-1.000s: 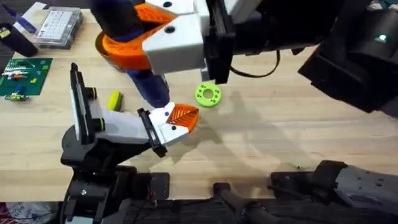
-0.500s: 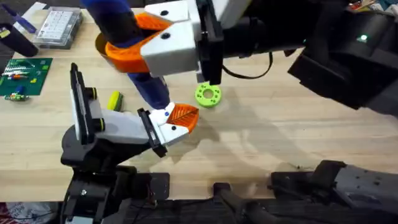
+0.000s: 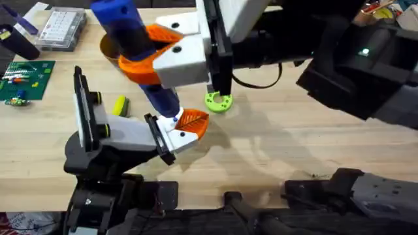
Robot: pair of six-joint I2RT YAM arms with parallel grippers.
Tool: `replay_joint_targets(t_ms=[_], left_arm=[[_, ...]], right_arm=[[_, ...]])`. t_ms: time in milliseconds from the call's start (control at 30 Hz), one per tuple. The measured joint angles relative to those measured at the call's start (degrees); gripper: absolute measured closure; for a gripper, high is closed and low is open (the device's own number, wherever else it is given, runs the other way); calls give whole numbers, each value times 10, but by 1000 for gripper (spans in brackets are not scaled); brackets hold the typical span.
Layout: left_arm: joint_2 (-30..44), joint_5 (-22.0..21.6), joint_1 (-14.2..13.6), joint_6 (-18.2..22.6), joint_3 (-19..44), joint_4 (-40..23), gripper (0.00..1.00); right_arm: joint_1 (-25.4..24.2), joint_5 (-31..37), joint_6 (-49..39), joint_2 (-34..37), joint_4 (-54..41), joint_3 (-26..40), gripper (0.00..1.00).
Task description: Pick up the gripper from the table and insert it into the empty holder that is missing its gripper. Then pick up a screw, insert it into the mounting hole, and use the screwdriver to tighten it. Finally, clean up the table by picking up the vegetable and placing it into the bucket.
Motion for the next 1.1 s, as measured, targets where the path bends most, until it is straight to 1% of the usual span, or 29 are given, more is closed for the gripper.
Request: replay_joint_targets(t_ms=[400, 567, 1100], left_arm=[[0, 0, 0, 0, 0, 0, 987], [0, 0, 0, 0, 0, 0, 987], [0, 0, 0, -2, 0, 0, 987]], right_arm=[[0, 0, 0, 0, 11, -6, 954], [0, 0, 2, 11, 20, -6, 955], [0, 0, 5, 19, 16, -6, 955]])
